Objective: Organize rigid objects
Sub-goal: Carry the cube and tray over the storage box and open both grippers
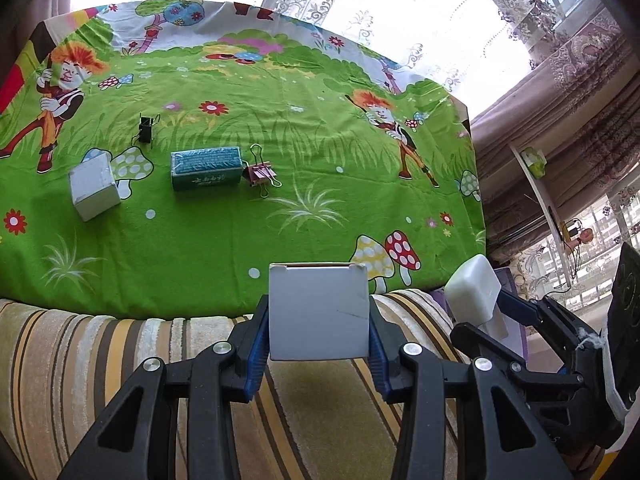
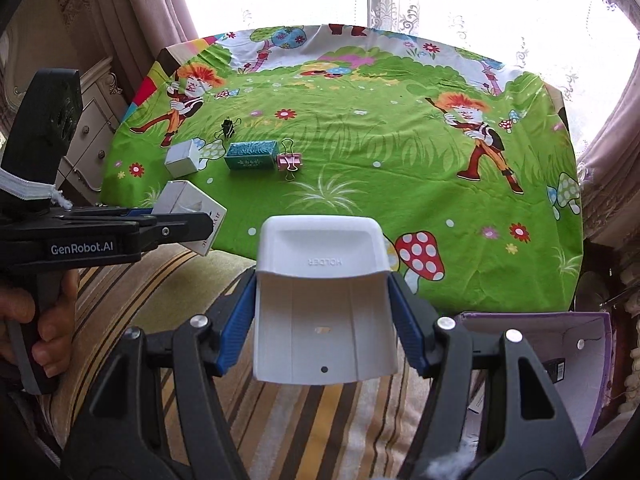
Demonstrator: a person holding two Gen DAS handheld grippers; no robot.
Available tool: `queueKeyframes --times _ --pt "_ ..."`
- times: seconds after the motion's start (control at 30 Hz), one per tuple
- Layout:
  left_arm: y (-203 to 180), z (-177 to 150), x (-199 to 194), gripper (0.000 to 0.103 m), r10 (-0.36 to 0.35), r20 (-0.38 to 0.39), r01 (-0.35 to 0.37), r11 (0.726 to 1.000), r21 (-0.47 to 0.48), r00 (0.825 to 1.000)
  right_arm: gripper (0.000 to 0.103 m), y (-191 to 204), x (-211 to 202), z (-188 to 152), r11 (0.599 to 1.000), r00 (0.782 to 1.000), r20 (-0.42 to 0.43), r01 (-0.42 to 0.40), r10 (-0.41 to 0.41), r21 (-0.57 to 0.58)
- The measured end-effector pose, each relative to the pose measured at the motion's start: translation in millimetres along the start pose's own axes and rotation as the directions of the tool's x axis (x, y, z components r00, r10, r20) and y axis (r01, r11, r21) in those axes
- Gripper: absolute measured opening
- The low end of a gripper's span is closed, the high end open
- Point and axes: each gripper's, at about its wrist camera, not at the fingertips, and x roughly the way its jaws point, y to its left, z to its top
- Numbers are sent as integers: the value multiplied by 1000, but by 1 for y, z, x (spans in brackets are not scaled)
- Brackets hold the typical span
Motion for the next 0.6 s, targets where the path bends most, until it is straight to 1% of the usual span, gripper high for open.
queueKeyframes --times 0.1,0.17,0.3,0.43,0.6 --pt "-21 -4 5 43 -16 -14 16 999 42 1000 68 -21 -14 -15 998 1000 14 27 -28 53" --pt "-37 -6 9 43 -29 -24 30 997 75 999 68 -38 -24 -25 994 998 20 58 -60 90" --pt "-66 -10 19 43 -52 -54 59 989 135 997 68 -73 -42 -47 978 992 23 116 -122 174" --pt "-91 -13 34 43 -71 -101 88 980 177 992 68 -112 -58 -67 946 981 15 181 -192 269" --pt "-122 -10 49 43 -91 -150 125 965 231 984 68 -152 -72 -89 894 962 -14 258 -272 367"
